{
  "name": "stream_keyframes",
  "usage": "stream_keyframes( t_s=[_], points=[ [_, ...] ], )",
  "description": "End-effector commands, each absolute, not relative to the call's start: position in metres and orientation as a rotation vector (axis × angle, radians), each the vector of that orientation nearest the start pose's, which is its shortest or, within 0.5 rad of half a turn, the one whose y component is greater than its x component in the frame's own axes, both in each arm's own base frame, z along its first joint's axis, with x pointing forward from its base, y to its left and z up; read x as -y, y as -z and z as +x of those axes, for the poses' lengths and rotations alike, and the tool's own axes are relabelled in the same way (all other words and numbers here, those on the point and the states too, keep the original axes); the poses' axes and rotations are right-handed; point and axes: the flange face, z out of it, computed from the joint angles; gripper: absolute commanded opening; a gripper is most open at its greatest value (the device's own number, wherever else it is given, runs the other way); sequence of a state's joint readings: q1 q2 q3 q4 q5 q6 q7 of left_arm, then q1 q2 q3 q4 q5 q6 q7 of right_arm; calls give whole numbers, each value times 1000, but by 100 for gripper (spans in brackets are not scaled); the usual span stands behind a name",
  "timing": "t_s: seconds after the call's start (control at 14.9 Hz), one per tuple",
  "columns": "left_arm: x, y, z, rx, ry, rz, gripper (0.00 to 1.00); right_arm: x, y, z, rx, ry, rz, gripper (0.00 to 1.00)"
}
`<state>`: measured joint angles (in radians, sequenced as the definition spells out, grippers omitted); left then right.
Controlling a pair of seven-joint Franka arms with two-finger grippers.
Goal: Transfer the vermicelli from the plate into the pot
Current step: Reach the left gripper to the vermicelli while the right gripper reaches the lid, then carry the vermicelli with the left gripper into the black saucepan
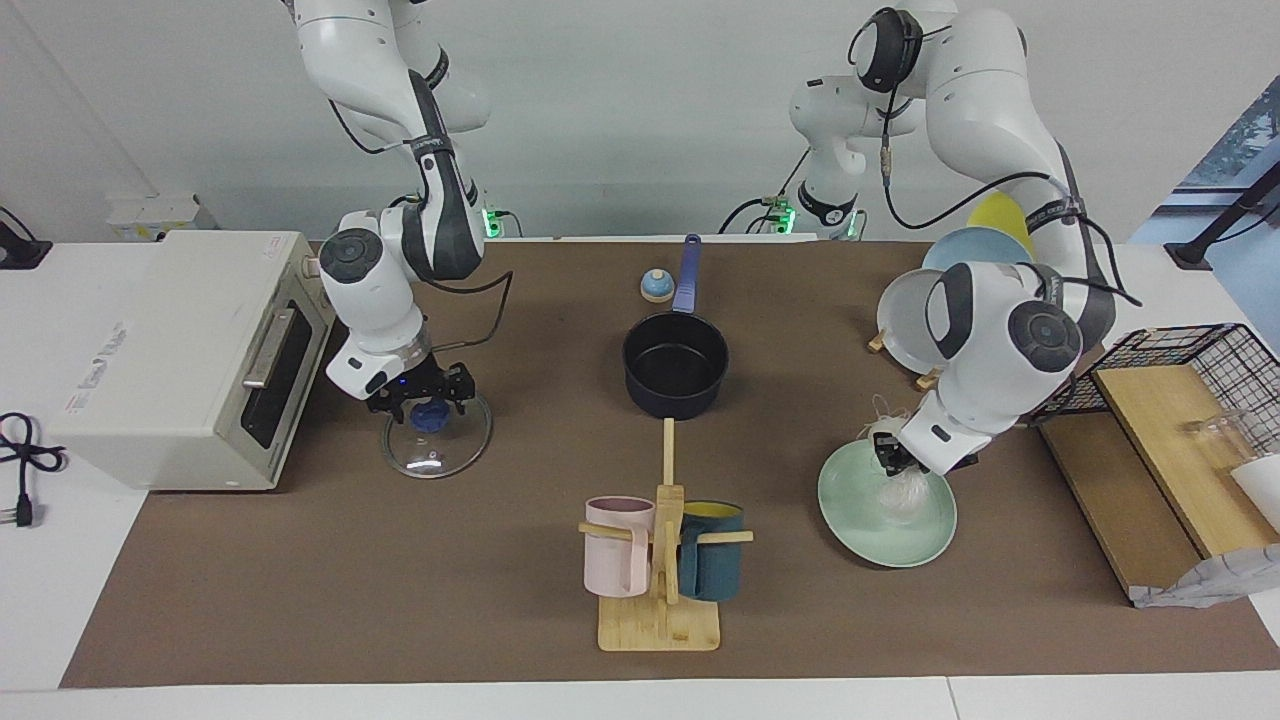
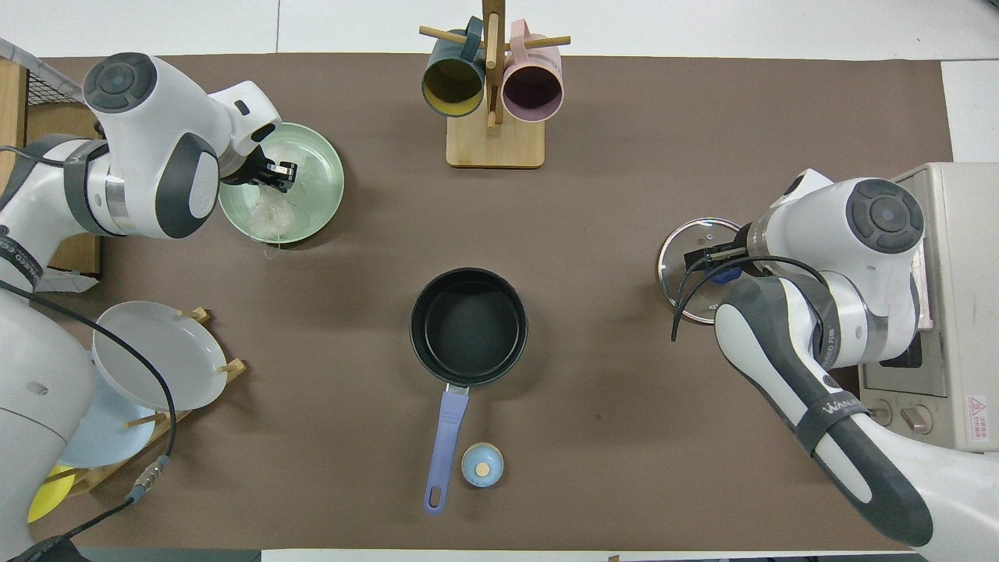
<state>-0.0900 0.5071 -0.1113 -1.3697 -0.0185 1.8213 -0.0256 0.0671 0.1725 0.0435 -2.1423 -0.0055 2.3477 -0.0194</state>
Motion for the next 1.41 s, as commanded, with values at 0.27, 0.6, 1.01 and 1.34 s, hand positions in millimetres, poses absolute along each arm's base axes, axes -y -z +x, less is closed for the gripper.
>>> stream_keyframes(
  t_s=[0.27,0.6,1.01,1.34],
  points=[
    [243,-564,577,46,-242,-3252,0,-57,-326,561,207,76,-3110,95],
    [339,-514,475,-12,-285,-3254,0,-48,-320,562,225,55,-3110,88],
    [374,-415,439,-41,-239,-3253,0,-51,-325,565,233,55,-3109,73],
    [383,-369,450,-26,-180,-3273,0,-54,-335,571,245,26,-3109,59]
  ],
)
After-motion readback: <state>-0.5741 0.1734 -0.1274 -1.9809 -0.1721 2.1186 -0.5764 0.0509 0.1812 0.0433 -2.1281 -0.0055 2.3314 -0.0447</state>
